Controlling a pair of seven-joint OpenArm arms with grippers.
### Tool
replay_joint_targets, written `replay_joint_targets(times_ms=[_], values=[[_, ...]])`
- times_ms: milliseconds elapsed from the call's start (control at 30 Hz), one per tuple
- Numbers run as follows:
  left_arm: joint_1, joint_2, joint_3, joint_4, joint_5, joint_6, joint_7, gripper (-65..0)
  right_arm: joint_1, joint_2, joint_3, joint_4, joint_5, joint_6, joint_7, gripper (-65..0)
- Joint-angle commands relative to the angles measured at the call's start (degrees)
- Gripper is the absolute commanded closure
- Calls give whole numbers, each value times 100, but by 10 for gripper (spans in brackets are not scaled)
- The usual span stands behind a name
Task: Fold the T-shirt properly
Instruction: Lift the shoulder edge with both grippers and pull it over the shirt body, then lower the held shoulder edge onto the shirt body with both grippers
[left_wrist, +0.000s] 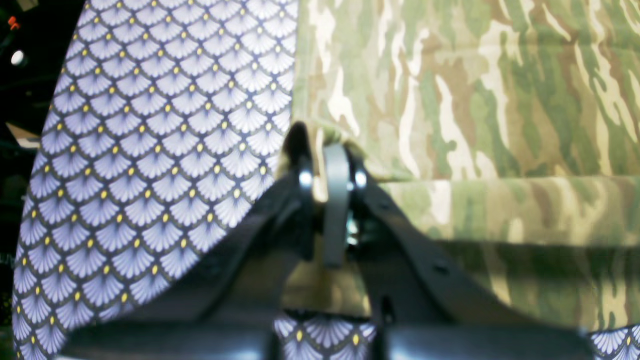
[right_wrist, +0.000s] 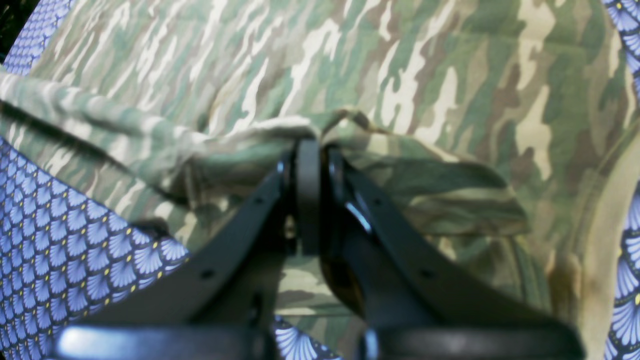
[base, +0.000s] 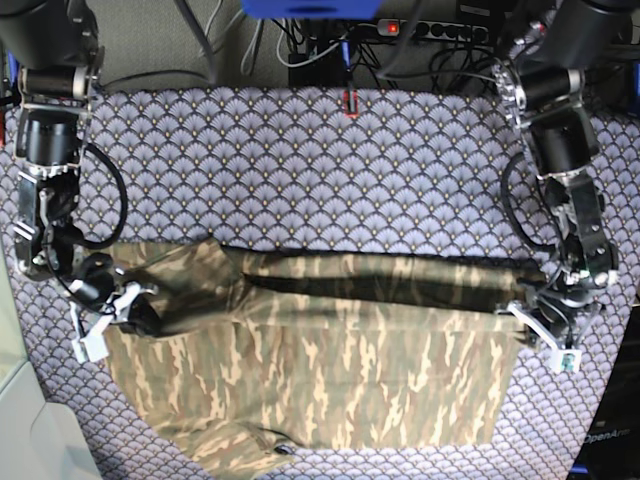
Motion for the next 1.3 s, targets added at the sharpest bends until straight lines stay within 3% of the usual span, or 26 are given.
replay_joint_targets(times_ms=[0, 200, 267, 333, 500, 600, 700, 867, 1067, 1267], values=[[-181, -67, -13, 98, -41, 18, -157, -9, 167, 83, 33, 84, 108, 21, 154, 0], [-155, -67, -13, 89, -76, 18, -148, -11, 167, 83, 33, 84, 108, 21, 145, -4], [-155, -67, -13, 89, -85, 18, -148, -47, 167, 83, 33, 84, 108, 21, 145, -56], [-146, -67, -13, 89, -85, 18, -139, -130, 167, 83, 33, 84, 108, 8, 145, -130], [-137, -67, -13, 89, -103, 1, -183, -412, 114, 92, 42, 111, 116, -142, 154, -315], [-137, -67, -13, 151, -103, 1, -183, -533, 88, 145, 209, 120, 116, -142, 154, -335], [-58, -67, -48, 168, -103, 1, -174, -596, 62, 162, 534, 120, 116, -142, 119, -335], [505, -76, -48, 485, -191, 1, -183, -615, -369, 356, 1000, 199, 116, -142, 136, -335], [839, -428, -48, 195, -1087, 1, -192, -615, -835, 426, 1308, 163, 116, -168, 172, -337], [936, -621, -57, -130, -1360, 1, -201, -615, -1072, 514, 1299, -390, 108, -177, 743, -337]])
